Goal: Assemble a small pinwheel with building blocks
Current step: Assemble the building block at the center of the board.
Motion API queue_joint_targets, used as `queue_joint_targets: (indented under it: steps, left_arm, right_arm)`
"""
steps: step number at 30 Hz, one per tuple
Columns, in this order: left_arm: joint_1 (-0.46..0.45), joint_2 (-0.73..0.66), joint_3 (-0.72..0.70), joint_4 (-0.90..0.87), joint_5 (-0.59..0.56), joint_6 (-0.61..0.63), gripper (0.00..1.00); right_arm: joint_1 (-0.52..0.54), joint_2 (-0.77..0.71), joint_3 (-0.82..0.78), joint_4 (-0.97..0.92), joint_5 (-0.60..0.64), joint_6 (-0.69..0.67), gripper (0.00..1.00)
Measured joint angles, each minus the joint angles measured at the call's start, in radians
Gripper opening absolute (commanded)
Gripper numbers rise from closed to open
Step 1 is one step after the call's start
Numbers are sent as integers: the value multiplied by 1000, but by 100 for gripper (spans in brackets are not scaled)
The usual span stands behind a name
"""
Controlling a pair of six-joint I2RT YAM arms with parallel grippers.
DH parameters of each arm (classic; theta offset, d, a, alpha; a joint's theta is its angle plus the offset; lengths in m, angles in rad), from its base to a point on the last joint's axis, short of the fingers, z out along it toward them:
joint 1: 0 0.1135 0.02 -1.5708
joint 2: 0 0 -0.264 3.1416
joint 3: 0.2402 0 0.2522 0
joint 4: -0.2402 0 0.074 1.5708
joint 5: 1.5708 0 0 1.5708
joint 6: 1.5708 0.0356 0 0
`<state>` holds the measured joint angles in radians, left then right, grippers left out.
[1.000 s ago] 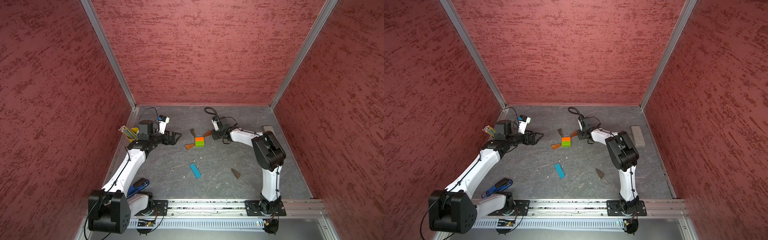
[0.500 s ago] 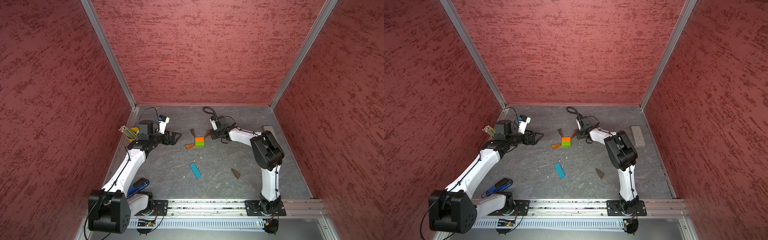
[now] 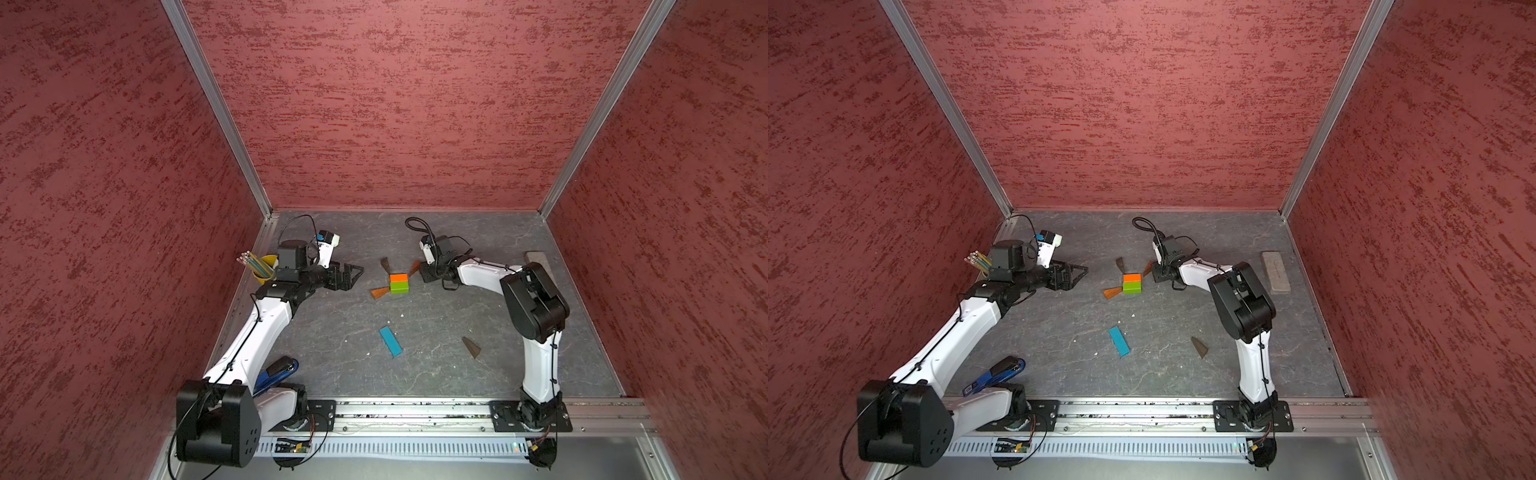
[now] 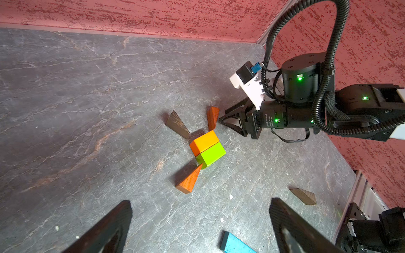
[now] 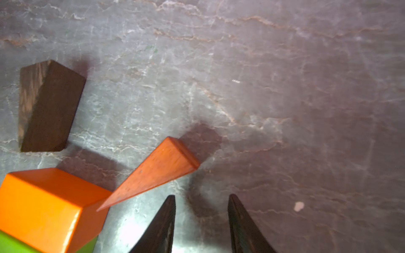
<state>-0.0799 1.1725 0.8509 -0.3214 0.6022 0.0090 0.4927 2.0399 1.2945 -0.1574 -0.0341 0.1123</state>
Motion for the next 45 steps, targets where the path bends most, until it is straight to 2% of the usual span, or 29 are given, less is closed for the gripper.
queue_joint_targets:
  steps: [27,33,37,41,45]
  left_arm:
    - [0,0,0,0,0,3,100]
    - [-21,15,2,-3,-14,22,100]
    - [-109,114,69,-51,-113,63,100]
    - [-230,246,187,-102,-279,74,98]
    - [-283,440,432,-222,-402,4,95]
  right_arm:
    - [30,-3,-5,31,-15,56,47]
    - [36,-130,-139,16,-16,68,48]
    - [36,-255,-224,10,-10,71,49]
    - [36,-362,-294,16,3,71,51]
    - [35,-457,-384,31,21,66,53]
